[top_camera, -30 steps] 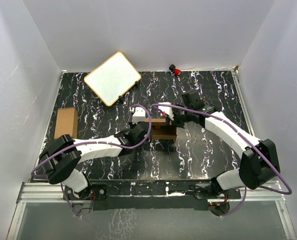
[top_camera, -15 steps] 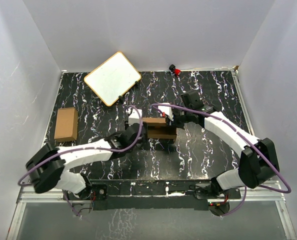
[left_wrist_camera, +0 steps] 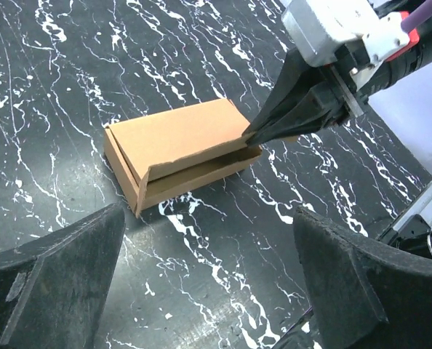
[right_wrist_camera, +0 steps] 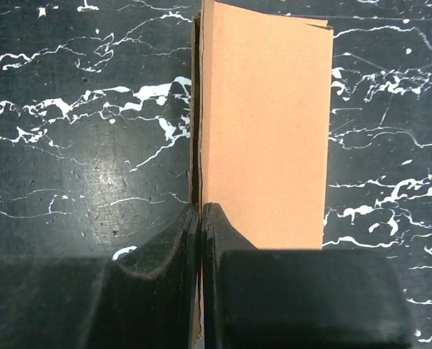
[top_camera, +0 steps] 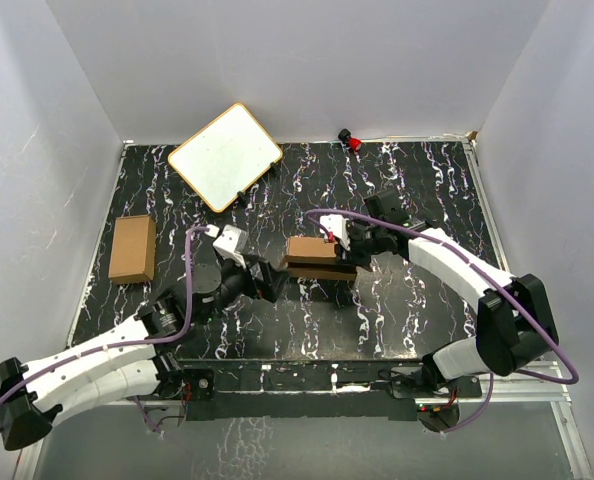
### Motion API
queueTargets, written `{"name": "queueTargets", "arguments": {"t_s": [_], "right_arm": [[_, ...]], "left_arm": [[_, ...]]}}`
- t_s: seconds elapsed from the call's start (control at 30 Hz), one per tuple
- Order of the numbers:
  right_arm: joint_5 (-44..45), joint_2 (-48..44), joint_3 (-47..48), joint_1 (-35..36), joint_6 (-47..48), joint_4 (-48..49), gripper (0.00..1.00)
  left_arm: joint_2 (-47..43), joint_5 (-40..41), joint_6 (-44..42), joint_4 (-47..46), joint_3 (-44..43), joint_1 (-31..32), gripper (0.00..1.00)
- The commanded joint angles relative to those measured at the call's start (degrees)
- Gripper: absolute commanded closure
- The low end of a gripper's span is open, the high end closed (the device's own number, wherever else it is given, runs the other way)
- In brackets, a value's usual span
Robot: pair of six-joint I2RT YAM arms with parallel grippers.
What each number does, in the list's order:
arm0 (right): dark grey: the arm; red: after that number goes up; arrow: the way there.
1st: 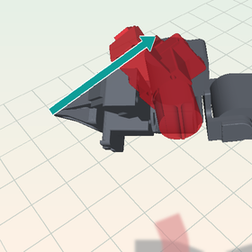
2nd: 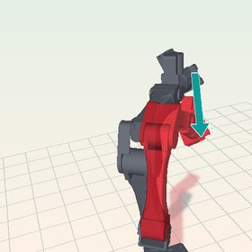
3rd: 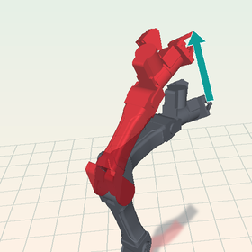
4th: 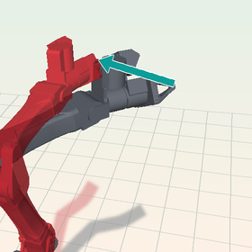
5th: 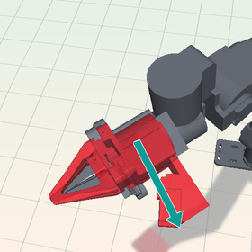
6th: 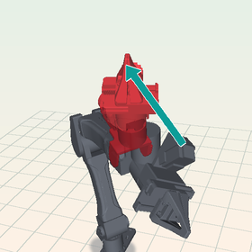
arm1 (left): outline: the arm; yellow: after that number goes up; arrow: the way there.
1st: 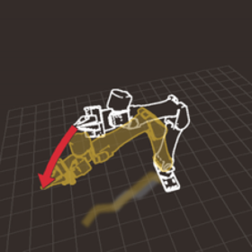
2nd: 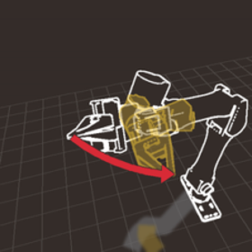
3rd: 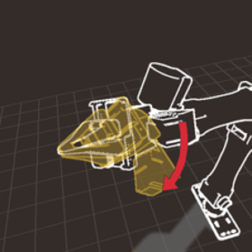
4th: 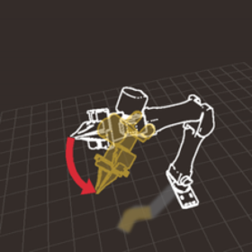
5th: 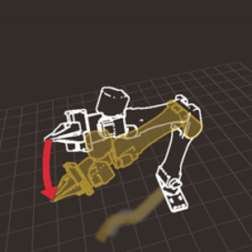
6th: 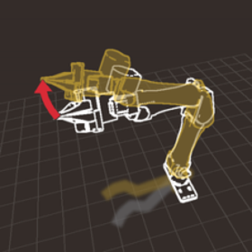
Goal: Fold the paper box
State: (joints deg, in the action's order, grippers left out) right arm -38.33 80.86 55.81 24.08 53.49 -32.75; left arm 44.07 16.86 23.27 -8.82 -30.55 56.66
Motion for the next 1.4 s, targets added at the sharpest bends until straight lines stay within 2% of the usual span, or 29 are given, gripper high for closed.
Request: {"name": "queueTargets", "arguments": {"t_s": [0.0,0.07,0.2,0.3,0.53,0.6,0.7,1.0,1.1,1.37], "right_arm": [[-2.39,0.28,-1.26,-0.75,0.79,1.10,0.92],[-2.63,0.66,-1.60,-0.95,0.98,1.04,0.92],[-2.90,1.46,-2.20,-1.05,1.25,1.13,0.91],[-2.70,2.20,-2.75,-1.10,1.43,1.24,0.89],[-2.79,3.41,-3.39,-1.49,1.44,1.23,0.85],[-3.09,3.43,-3.57,-1.58,1.31,1.20,0.80],[-3.39,3.68,-3.72,-1.70,1.29,1.13,0.75],[-5.68,3.56,-3.58,-2.56,1.91,-0.40,0.69],[-6.65,3.28,-3.43,-2.95,2.11,-1.02,0.63],[-11.75,1.91,-2.36,-4.89,3.56,-4.06,0.49]], "left_arm": [[2.51,-2.29,0.86,1.13,-3.26,-1.55,0.03],[5.13,-3.46,2.81,2.17,-5.35,-3.39,0.03],[10.66,-12.98,7.51,0.58,-7.71,-11.30,0.06],[15.45,-17.72,9.88,-2.15,-8.37,-15.62,0.19],[26.63,-20.37,11.18,-5.56,-10.86,-17.16,0.48],[28.67,-21.64,11.27,-6.73,-10.81,-17.43,0.53],[31.28,-22.69,11.46,-8.57,-10.29,-17.76,0.55],[37.94,-24.89,10.76,-9.83,-11.06,-18.34,0.56],[40.26,-24.57,10.36,-8.30,-11.97,-18.34,0.64],[44.63,-21.96,9.23,-3.24,-13.91,-18.34,0.65]]}}
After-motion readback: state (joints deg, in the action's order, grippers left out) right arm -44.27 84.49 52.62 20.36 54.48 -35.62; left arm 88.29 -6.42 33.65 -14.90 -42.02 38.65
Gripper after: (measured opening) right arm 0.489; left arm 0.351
